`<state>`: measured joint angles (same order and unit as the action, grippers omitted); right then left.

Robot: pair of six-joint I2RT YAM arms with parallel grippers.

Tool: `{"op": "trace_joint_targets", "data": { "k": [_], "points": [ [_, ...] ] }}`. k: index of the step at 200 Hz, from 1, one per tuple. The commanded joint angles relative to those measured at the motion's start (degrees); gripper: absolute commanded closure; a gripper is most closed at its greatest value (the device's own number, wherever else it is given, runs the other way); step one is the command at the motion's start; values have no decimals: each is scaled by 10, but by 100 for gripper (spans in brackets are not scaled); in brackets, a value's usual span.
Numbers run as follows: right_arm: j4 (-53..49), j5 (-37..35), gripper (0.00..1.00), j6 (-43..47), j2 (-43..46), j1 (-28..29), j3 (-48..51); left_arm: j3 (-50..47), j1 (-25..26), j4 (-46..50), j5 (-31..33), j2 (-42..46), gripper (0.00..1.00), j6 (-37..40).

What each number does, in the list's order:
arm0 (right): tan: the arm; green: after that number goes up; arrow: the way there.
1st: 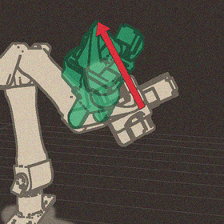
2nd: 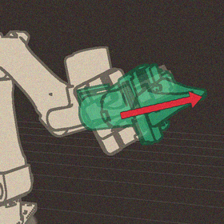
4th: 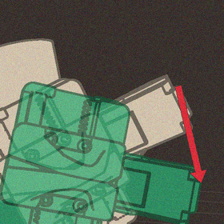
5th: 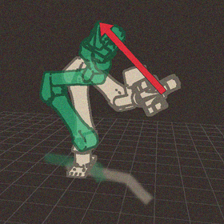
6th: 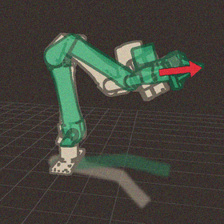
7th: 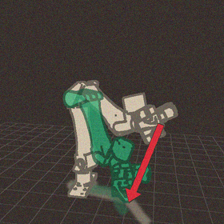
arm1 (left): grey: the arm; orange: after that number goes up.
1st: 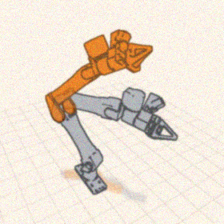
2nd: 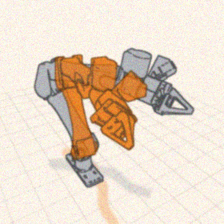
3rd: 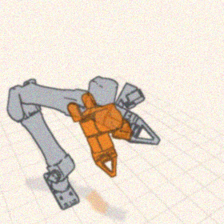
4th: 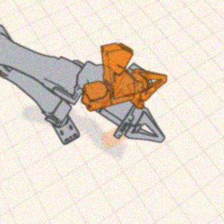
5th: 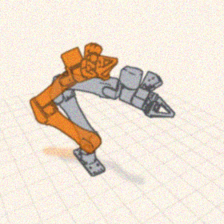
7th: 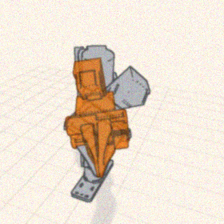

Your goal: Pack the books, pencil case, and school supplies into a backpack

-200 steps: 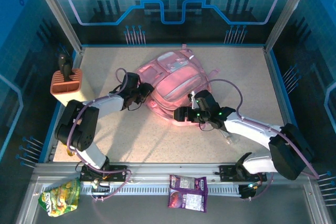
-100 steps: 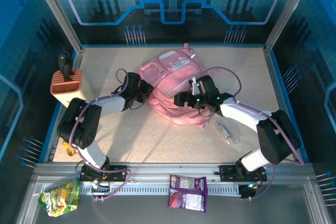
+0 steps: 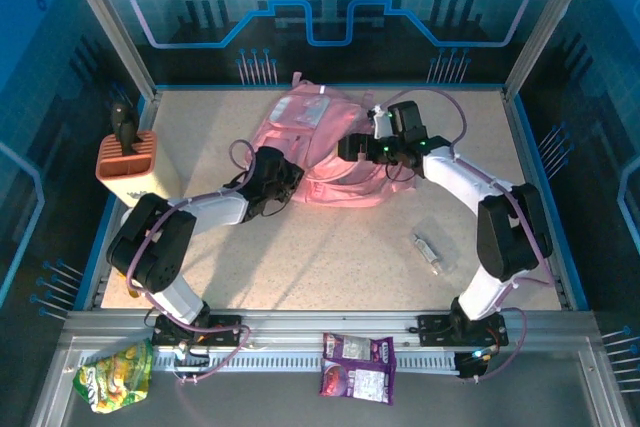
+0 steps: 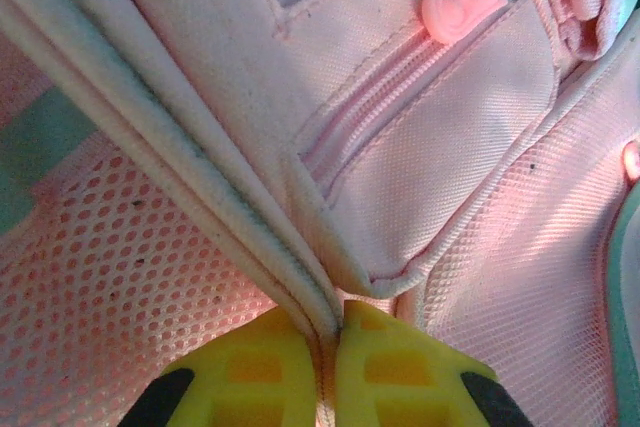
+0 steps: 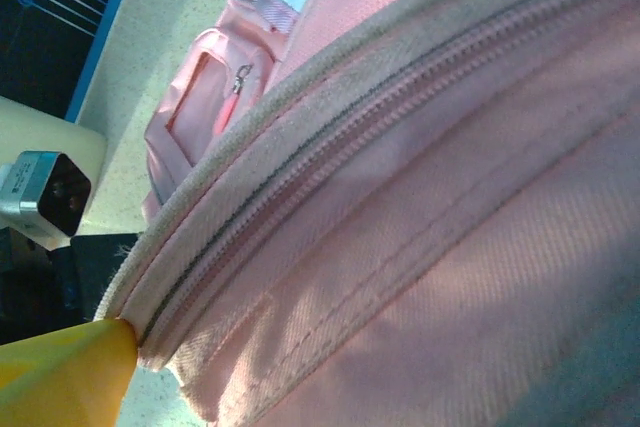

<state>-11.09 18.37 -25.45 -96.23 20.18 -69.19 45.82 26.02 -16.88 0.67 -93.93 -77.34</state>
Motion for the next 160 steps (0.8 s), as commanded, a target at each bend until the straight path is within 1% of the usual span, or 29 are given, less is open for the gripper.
{"op": "trace_joint_targets", "data": {
  "k": [1, 11, 27, 53, 69, 90, 106, 113, 123, 160],
  "points": [
    [-71, -74, 1, 37, 43, -2, 26, -11, 36, -17, -42, 34, 100, -10],
    [-98, -86, 0, 42, 68, 0, 41, -13, 40, -16, -34, 39, 100, -12],
    [-109, -97, 0, 34, 111, 20, 82, -12, 44, -7, -30, 45, 100, -14],
    [-139, -167, 0, 2, 155, 93, 122, -14, 55, -1, -17, 53, 100, -25],
    [-135, -210, 3, -26, 173, 142, 141, -13, 60, -5, -20, 55, 100, -29],
    [-95, -250, 12, -67, 191, 198, 171, -8, 64, 1, -22, 55, 100, -38],
    [-51, -274, 18, -88, 192, 228, 185, -11, 66, -12, -26, 56, 100, -47],
    [-25, -285, 21, -86, 190, 239, 206, -9, 68, -12, -27, 56, 100, -49],
    [15, -295, 26, -79, 180, 252, 216, -7, 68, -13, -27, 59, 100, -48],
    [66, -314, 39, -113, 115, 271, 191, 3, 79, -1, -25, 64, 100, -47]
  ]
}}
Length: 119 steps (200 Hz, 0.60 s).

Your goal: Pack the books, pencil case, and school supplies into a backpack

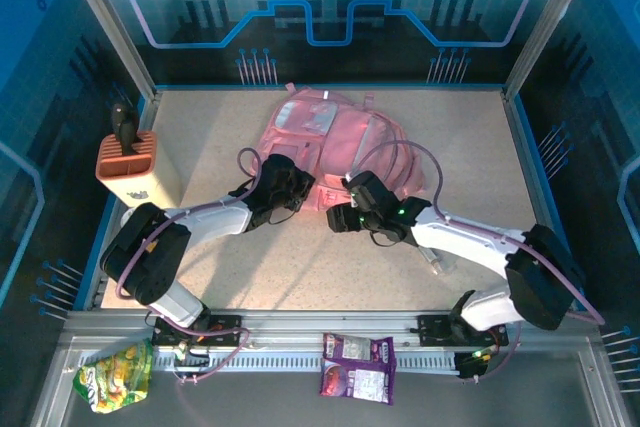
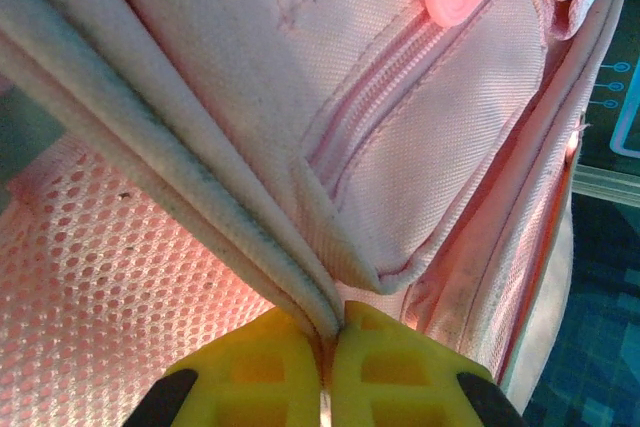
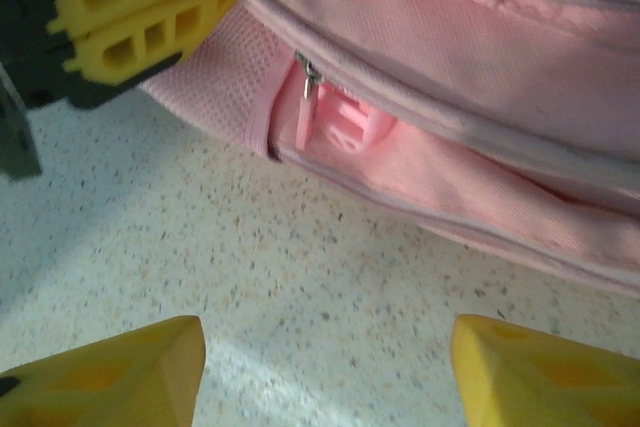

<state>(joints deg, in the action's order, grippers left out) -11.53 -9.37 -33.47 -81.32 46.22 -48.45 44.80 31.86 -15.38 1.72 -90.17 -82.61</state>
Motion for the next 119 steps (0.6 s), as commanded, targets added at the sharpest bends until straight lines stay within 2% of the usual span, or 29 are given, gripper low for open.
{"op": "trace_joint_targets", "data": {
  "k": [1, 27, 66, 119],
  "points": [
    [72, -37, 39, -34, -36, 12, -16, 14, 20, -16, -36, 27, 100, 5],
    [118, -51, 49, -61, -75, 17, -16, 8, 21, -20, -35, 28, 100, 2],
    [143, -46, 58, -73, -120, 16, -55, 13, 22, -18, -39, 28, 100, 7],
    [111, -90, 62, -108, -143, 11, -69, 4, 23, -33, -42, 29, 100, -4]
  ]
}}
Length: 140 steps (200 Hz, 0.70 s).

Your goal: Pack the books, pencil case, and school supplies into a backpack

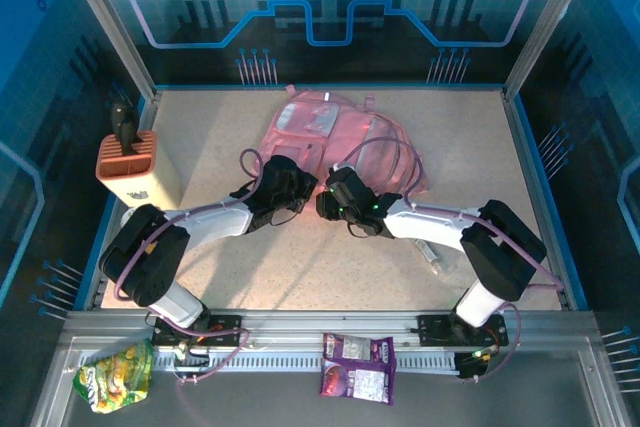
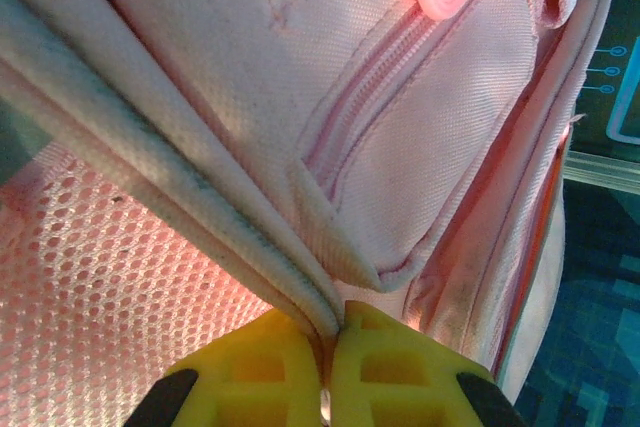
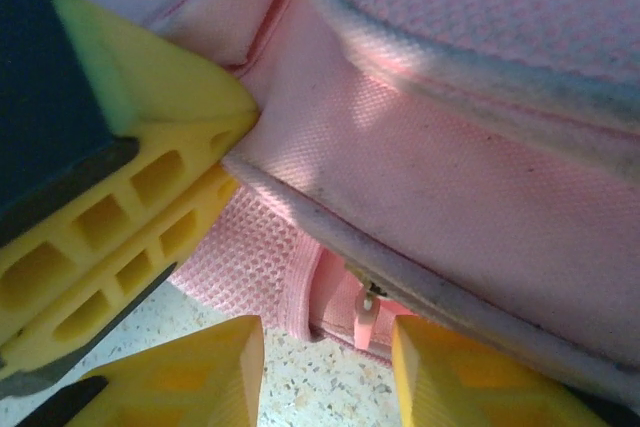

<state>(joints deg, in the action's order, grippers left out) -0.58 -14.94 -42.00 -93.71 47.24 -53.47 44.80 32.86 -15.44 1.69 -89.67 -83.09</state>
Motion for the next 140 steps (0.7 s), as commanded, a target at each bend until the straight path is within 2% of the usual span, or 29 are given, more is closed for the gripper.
{"op": "trace_joint_targets", "data": {
  "k": [1, 15, 82, 118, 140],
  "points": [
    [3, -33, 62, -23, -20, 0, -18, 4, 13, -32, -42, 24, 100, 1],
    [20, -26, 67, -24, -26, 0, -15, 4, 13, -35, -45, 21, 100, -3],
    [22, -59, 72, -2, -51, -2, -51, 8, 22, -43, -42, 19, 100, -3],
    [8, -77, 84, 6, -49, -3, -54, 1, 22, -42, -38, 22, 100, -3],
    [-11, -81, 94, 13, -35, -2, -47, 2, 21, -31, -27, 27, 100, 11]
  ]
}}
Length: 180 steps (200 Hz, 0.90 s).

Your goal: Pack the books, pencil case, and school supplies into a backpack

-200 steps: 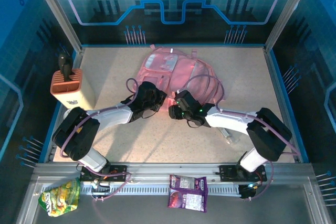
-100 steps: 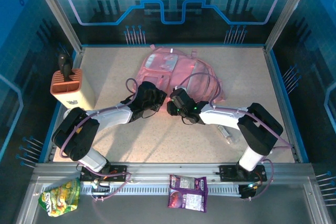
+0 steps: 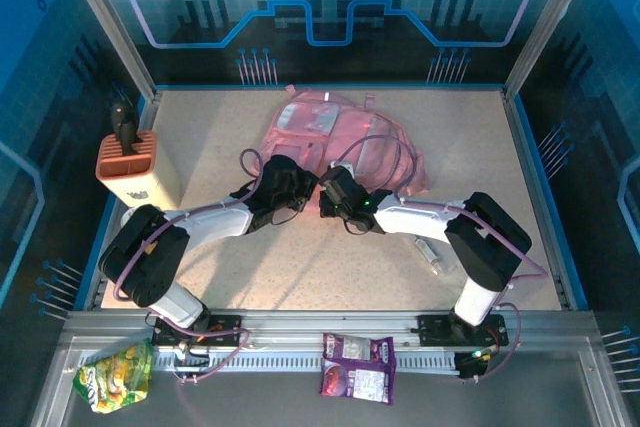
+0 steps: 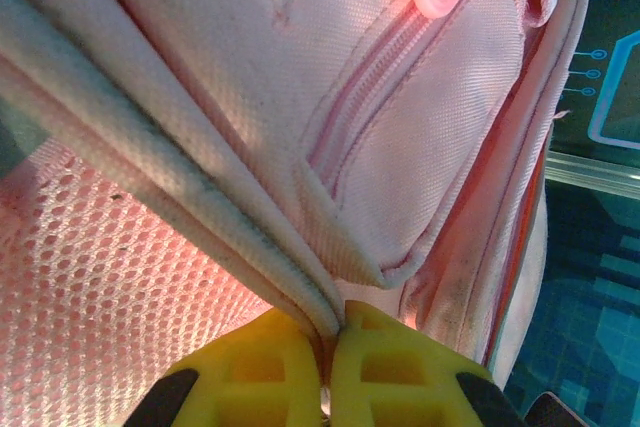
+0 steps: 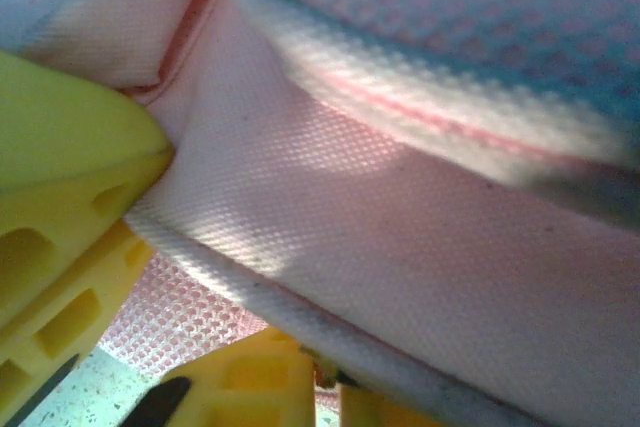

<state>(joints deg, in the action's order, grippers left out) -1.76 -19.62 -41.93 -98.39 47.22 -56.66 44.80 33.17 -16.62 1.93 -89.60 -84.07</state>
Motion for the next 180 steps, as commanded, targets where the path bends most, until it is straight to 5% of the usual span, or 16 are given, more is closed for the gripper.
{"op": "trace_joint_targets", "data": {
  "k": [1, 103, 180],
  "points": [
    [0, -34, 95, 12, 13, -1, -15, 2, 18, -17, -28, 27, 100, 21],
    [-78, -52, 100, 60, 106, -8, 81, -22, -21, 28, -9, 56, 100, 54],
    [-21, -1, 100, 157, 109, -38, 74, -19, -18, -7, -39, 32, 100, 39]
  ]
}}
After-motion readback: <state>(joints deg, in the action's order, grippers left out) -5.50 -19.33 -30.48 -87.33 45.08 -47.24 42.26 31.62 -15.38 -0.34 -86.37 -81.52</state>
